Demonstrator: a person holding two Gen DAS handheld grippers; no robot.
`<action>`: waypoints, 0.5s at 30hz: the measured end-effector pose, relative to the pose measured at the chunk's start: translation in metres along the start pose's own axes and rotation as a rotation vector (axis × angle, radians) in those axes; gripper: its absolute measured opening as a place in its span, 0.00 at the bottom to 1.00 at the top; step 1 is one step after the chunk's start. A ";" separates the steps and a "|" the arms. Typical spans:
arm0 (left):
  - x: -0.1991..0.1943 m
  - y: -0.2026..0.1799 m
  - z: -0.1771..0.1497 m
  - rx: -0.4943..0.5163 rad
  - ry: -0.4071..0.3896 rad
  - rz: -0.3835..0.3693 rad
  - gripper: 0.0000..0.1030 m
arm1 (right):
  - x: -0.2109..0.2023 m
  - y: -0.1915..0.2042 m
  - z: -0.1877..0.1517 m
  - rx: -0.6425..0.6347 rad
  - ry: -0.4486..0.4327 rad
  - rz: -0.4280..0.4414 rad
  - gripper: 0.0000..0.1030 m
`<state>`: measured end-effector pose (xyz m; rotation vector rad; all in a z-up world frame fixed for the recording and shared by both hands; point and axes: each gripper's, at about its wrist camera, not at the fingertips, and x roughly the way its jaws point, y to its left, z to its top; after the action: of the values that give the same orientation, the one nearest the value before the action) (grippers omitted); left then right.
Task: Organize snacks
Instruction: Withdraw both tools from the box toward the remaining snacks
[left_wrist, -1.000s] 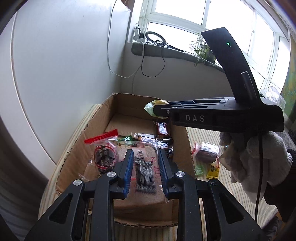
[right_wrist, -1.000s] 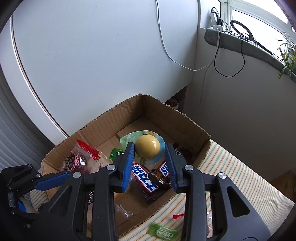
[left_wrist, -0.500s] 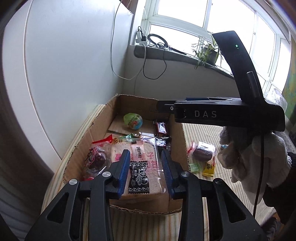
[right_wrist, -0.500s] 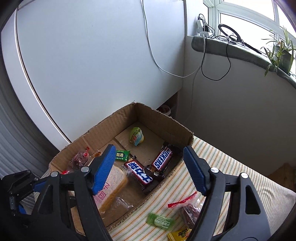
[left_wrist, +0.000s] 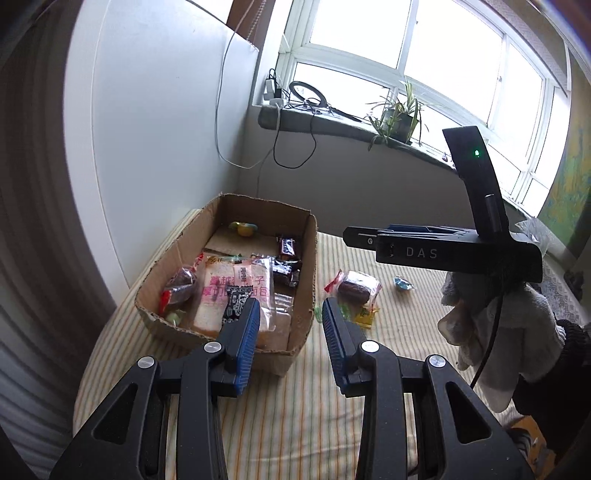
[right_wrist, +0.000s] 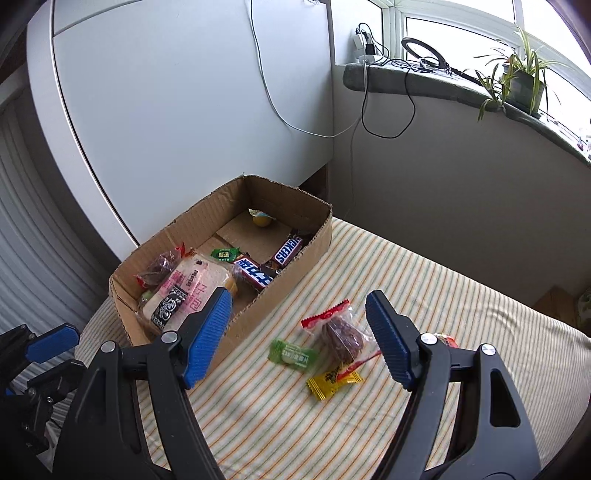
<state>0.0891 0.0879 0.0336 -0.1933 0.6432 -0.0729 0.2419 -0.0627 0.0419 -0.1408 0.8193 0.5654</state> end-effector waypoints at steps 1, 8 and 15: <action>-0.004 -0.002 -0.003 0.007 0.003 0.004 0.32 | -0.002 -0.002 -0.003 0.002 0.004 0.001 0.75; -0.033 -0.004 -0.011 -0.017 -0.019 0.009 0.33 | -0.024 0.005 -0.023 -0.038 0.009 -0.044 0.75; -0.043 -0.008 -0.013 -0.012 -0.018 -0.007 0.32 | -0.045 0.002 -0.037 -0.007 -0.035 -0.061 0.76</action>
<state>0.0471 0.0837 0.0502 -0.2076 0.6256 -0.0736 0.1921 -0.0926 0.0498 -0.1612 0.7770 0.5123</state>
